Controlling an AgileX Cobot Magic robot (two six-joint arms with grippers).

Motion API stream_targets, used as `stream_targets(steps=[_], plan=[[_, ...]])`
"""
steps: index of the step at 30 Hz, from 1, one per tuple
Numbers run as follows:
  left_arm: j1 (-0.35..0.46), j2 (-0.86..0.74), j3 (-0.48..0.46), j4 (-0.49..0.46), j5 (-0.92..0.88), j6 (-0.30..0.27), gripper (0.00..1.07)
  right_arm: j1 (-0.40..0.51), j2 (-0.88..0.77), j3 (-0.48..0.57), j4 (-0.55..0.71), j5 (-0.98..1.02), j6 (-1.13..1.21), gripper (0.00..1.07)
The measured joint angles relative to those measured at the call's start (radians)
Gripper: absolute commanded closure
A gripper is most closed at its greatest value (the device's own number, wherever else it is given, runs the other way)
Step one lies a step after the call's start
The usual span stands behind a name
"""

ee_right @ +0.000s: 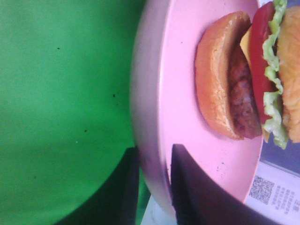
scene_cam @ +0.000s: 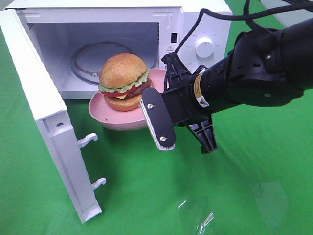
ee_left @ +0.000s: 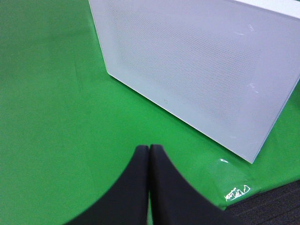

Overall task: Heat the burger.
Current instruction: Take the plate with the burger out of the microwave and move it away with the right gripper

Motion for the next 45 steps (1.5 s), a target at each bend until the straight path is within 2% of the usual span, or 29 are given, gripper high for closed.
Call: stream_targets(steps=[8,12,15,16,19,29,32,34,45], plan=[[0.000,0.000,0.000,0.000,0.000,0.000,1.06,0.000,-0.095,0.079,-0.002,0.006,0.000,1.07],[0.000,0.000,0.000,0.000,0.000,0.000,1.06,0.000,-0.173,0.151,-0.004,0.008,0.000,1.07],[0.000,0.000,0.000,0.000,0.000,0.000,1.06,0.000,-0.186,0.161,-0.004,0.009,0.000,1.07],[0.000,0.000,0.000,0.000,0.000,0.000,1.06,0.000,-0.228,0.203,-0.013,0.013,0.000,1.07],[0.000,0.000,0.000,0.000,0.000,0.000,1.06,0.000,-0.239,0.217,-0.016,0.015,0.000,1.07],[0.000,0.000,0.000,0.000,0.000,0.000,1.06,-0.009,-0.382,0.364,-0.026,0.077,0.011,1.07],[0.000,0.000,0.000,0.000,0.000,0.000,1.06,-0.010,-0.390,0.376,-0.026,0.084,0.013,1.07],[0.000,0.000,0.000,0.000,0.000,0.000,1.06,-0.010,-0.434,0.431,-0.026,0.112,0.046,1.07],[0.000,0.000,0.000,0.000,0.000,0.000,1.06,-0.010,-0.498,0.563,-0.029,0.164,0.207,1.07]])
